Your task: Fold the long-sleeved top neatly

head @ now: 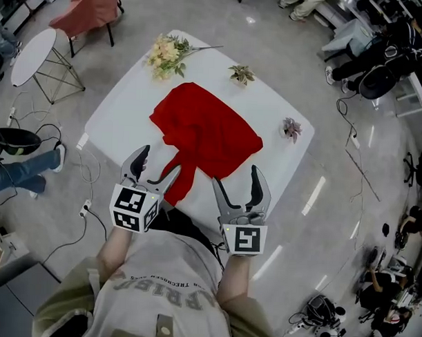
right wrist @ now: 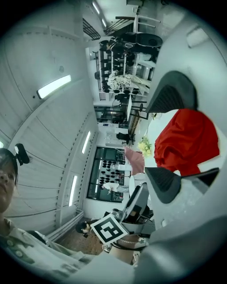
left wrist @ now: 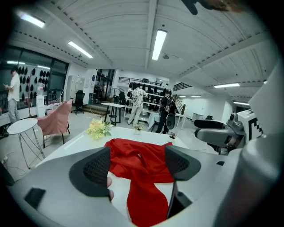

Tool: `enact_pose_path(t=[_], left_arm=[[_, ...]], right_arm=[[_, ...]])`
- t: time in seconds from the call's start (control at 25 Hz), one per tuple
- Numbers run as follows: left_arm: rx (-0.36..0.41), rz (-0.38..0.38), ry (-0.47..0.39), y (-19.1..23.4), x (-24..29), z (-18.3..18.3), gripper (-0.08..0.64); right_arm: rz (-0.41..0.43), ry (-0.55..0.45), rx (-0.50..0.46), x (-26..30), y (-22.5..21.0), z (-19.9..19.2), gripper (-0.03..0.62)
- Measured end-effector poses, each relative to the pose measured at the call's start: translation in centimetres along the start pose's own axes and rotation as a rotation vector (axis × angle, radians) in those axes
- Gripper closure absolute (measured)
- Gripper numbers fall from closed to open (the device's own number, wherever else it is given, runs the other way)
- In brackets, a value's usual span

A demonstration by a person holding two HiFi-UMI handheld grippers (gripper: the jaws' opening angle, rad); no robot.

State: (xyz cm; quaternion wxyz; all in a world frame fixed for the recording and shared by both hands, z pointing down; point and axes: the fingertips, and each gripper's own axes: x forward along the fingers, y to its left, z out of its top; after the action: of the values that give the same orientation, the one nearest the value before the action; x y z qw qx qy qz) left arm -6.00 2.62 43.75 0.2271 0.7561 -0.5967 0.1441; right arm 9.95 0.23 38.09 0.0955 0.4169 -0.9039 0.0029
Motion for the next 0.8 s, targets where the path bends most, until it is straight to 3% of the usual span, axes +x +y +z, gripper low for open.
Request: enact_pose_path(t=[0.12, 0.24, 0.52, 0.8], left_arm=[[-0.003, 0.003, 0.053, 0.9, 2.2, -0.7, 0.193], [0.039, 0.018, 0.089, 2.8, 4.7, -0.9, 0.193], [0.289, 0.005, 0.197, 7.0, 10.8, -1.3, 0.193], [0.427, -0.091, 0.319, 9.8, 15.9, -2.3, 0.193]], right_arm=[[0.032, -0.006, -0.010, 1.7, 0.3, -0.7, 0.216], [0.054, 0.055, -0.011, 3.2, 0.5, -2.8, 0.216], [0.046, 0.244, -0.065, 6.7, 0.7, -8.7, 0.216], [0.033, 0.433, -0.119, 9.3, 0.4, -14.3, 0.218]])
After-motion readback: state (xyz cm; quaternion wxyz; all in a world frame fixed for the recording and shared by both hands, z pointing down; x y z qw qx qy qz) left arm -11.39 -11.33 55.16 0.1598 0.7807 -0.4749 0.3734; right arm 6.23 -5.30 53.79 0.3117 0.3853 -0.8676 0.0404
